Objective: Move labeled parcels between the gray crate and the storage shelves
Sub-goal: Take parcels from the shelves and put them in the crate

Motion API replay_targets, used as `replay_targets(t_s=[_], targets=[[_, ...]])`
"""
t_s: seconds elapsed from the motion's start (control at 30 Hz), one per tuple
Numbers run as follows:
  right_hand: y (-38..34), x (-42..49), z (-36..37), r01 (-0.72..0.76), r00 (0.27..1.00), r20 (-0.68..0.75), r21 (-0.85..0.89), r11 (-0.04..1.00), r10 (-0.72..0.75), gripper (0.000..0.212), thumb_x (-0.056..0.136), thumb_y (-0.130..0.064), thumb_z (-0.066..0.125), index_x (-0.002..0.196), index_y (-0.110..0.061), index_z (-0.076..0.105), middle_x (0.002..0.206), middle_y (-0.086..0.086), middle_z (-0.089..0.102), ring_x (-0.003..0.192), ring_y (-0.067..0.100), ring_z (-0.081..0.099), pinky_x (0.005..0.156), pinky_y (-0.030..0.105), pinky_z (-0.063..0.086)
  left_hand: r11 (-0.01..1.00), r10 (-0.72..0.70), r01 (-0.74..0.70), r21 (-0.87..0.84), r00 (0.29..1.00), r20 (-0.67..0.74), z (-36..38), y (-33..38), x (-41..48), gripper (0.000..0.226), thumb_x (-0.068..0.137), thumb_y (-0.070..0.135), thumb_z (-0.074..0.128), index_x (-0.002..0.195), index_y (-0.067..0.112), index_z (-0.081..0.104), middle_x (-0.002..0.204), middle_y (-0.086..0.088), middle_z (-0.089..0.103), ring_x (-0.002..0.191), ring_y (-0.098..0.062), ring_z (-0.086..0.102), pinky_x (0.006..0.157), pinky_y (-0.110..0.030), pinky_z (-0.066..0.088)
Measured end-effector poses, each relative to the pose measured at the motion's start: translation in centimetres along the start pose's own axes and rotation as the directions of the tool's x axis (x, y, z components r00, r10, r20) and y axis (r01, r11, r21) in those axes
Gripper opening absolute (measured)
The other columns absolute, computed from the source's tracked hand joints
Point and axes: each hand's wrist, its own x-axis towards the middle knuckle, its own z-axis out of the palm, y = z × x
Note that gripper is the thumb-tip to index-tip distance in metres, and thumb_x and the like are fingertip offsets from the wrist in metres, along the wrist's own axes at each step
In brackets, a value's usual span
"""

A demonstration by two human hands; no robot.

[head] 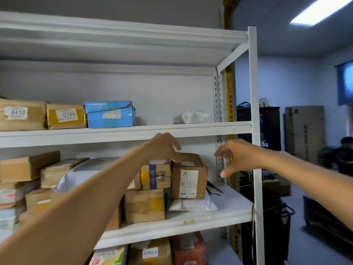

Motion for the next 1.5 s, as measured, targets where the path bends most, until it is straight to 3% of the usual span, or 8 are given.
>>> replay_targets(t_s=[0.37,0.63,0.87,1.0,1.13,1.23,1.37,1.5], targets=[[3.0,10.3,-5.5,0.05,0.972,-0.23,-0.009,0.999,-0.051,0.061,0.075,-0.035,0.081,0.129,-0.02,0.058,0.119,-0.006,0.062,0.101,0.007,0.059,0.089,0.023,0.049,0.997,0.036,-0.048,-0.056,0.98,-0.198,-6.3,-4.1,10.9,0.029,0.081,0.03,0.076,0.109,0.026,0.068,0.099,0.004,0.071,0.1,-0.014,0.06,0.085,-0.027,0.04],[7.2,17.7,-7.0,0.122,0.881,-0.47,0.111,0.986,-0.056,0.019,0.089,-0.024,0.068,0.104,-0.013,0.073,0.103,0.0,0.072,0.084,0.005,0.063,0.079,0.023,0.048,0.985,-0.082,0.055,-0.161,0.983,-0.166,-6.2,-4.9,17.1,0.025,0.08,0.019,0.077,0.105,0.017,0.07,0.099,-0.005,0.073,0.097,-0.017,0.067,0.083,-0.03,0.053],[7.2,24.7,-6.1,-0.088,0.942,-0.254,0.439,0.894,0.217,0.033,0.092,-0.035,0.063,0.099,-0.003,0.06,0.093,0.012,0.068,0.067,0.021,0.068,0.064,0.029,0.057,0.807,-0.311,0.244,-0.538,0.95,-0.036,-3.3,-1.9,22.8,0.039,0.091,0.033,0.065,0.104,-0.003,0.062,0.085,-0.012,0.064,0.067,-0.021,0.064,0.076,-0.031,0.057],[6.5,26.2,-5.2,-0.088,0.982,-0.114,0.418,0.904,0.148,0.017,0.1,-0.02,0.051,0.09,-0.01,0.06,0.103,0.009,0.062,0.095,0.024,0.066,0.073,0.028,0.053,0.696,-0.348,0.314,-0.646,0.934,0.08,-2.4,-1.2,24.8,0.026,0.089,0.028,0.068,0.089,0.002,0.063,0.095,-0.014,0.066,0.078,-0.024,0.066,0.077,-0.032,0.059],[7.2,26.9,-4.6,-0.056,0.991,-0.06,0.612,0.789,0.117,0.012,0.097,-0.016,0.056,0.102,-0.008,0.064,0.106,0.011,0.064,0.101,0.023,0.064,0.092,0.036,0.054,0.701,-0.384,0.336,-0.629,0.921,0.064,-2.0,-0.9,24.9,0.019,0.091,0.028,0.065,0.088,0.01,0.058,0.094,-0.009,0.064,0.073,-0.016,0.062,0.05,-0.022,0.055],[7.3,27.0,-4.8,-0.09,0.98,-0.029,0.818,0.567,0.198,0.014,0.087,-0.002,0.068,0.098,0.002,0.061,0.085,0.014,0.066,0.075,0.022,0.066,0.063,0.029,0.058,0.683,-0.426,0.328,-0.653,0.905,0.009,-1.6,-0.1,24.5,0.019,0.092,0.02,0.065,0.079,0.011,0.053,0.076,-0.004,0.057,0.061,-0.014,0.056,0.039,-0.02,0.048],[7.0,26.3,-5.1,0.021,0.961,-0.156,0.863,0.505,0.227,0.026,0.074,0.012,0.073,0.098,0.005,0.065,0.077,0.01,0.066,0.063,0.018,0.063,0.049,0.022,0.051,0.537,-0.454,0.194,-0.821,0.887,-0.087,-1.2,-0.3,24.2,0.032,0.074,0.004,0.081,0.099,-0.001,0.062,0.093,-0.011,0.067,0.068,-0.018,0.059,0.058,-0.026,0.049],[6.7,24.8,-4.3,0.243,0.928,-0.316,0.915,0.323,0.196,0.053,0.08,0.012,0.068,0.128,-0.007,0.055,0.105,0.005,0.066,0.092,0.019,0.066,0.077,0.031,0.057,0.437,-0.404,-0.058,-0.898,0.879,-0.253,-0.6,-0.1,22.2,0.079,0.067,-0.013,0.078,0.134,0.008,0.041,0.111,-0.011,0.068,0.086,-0.022,0.064,0.066,-0.028,0.045]])
